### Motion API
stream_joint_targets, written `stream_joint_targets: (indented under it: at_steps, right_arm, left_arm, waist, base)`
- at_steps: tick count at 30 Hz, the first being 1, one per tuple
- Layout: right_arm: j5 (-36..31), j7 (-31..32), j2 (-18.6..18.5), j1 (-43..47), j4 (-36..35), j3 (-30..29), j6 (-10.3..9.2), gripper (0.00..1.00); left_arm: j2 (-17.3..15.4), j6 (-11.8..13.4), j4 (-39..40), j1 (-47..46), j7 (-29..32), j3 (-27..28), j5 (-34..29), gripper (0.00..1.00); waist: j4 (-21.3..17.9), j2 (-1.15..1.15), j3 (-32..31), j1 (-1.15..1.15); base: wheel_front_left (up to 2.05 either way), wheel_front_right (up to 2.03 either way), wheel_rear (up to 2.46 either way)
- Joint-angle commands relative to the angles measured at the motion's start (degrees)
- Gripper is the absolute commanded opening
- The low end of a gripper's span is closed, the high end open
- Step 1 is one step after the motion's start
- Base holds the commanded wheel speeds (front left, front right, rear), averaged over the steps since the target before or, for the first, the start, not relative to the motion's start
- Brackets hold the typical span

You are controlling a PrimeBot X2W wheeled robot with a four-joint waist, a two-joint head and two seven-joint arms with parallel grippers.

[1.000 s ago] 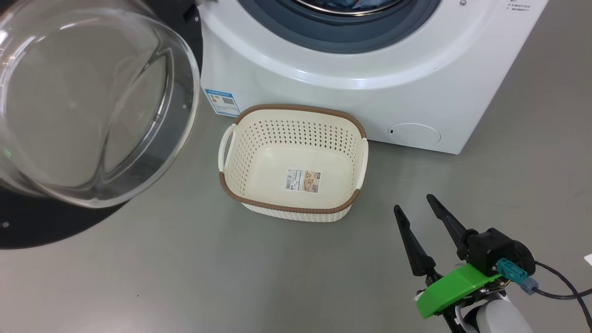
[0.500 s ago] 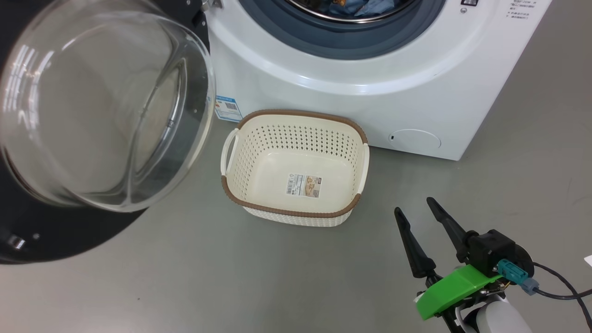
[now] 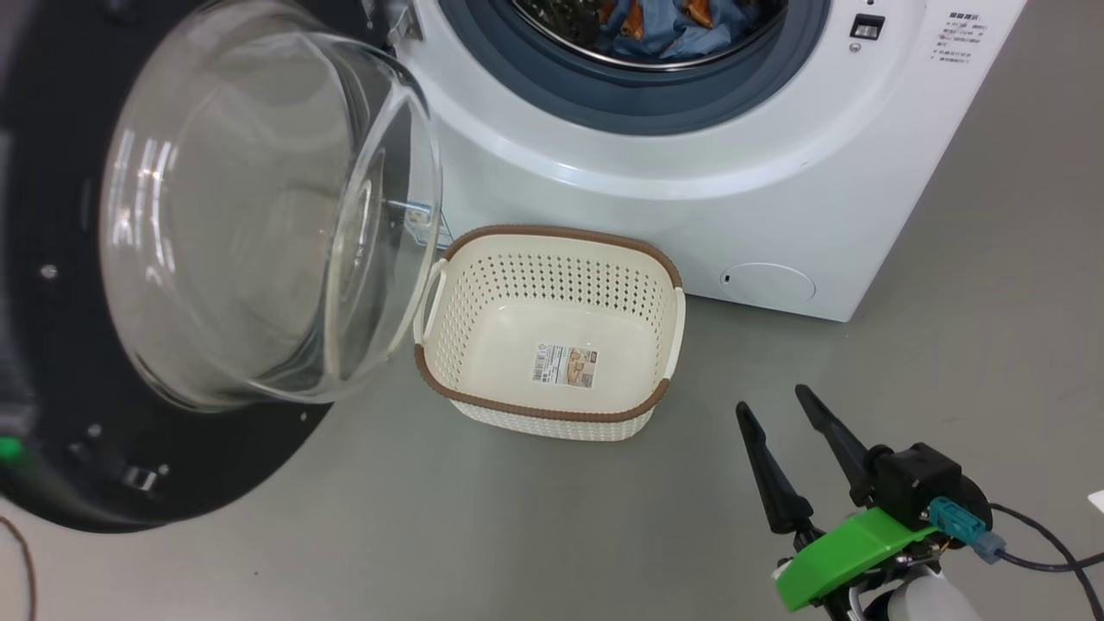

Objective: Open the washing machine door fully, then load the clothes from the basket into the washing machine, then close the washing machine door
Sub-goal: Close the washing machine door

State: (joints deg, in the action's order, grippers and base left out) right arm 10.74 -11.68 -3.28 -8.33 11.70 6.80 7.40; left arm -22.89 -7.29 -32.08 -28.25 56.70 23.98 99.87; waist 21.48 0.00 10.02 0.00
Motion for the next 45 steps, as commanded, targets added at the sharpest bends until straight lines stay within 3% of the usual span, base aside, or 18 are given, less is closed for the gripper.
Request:
stream_joint_targets:
  at_steps: [1, 23, 32, 45]
  right_arm:
    - [0.3, -0.6, 0.4, -0.1, -1.1, 1.7, 0.09, 1.00]
    - [2.6, -2.2, 0.4, 0.3, 0.1, 2.4, 0.09, 1.00]
    - [3.4, -2.8, 0.4, 0.3, 0.6, 2.3, 0.09, 1.00]
    - [4.0, -3.3, 0.4, 0.7, 0.3, 1.9, 0.09, 1.00]
  left_arm:
    - [-2.2, -0.1, 2.8, 1.2, 1.7, 0.9, 0.7, 0.00]
    - [11.3, 5.3, 28.9, 14.4, 5.7, -3.4, 4.7, 0.00]
    - [15.9, 5.5, 33.6, 15.5, 4.1, -5.7, 4.4, 0.00]
    - [19.3, 4.4, 33.7, 14.0, -0.1, -9.7, 4.6, 0.00]
  waist:
    - [0.0, 0.00, -0.3, 0.00]
    - [-5.7, 0.00, -1.6, 0.00]
    - [-9.8, 0.00, -1.4, 0.00]
    - [-16.9, 0.00, -1.5, 0.00]
  base:
    - [0.00, 0.00, 0.00]
    - [0.00, 0.00, 0.00]
    - [0.00, 0.00, 0.00]
    - [0.00, 0.00, 0.00]
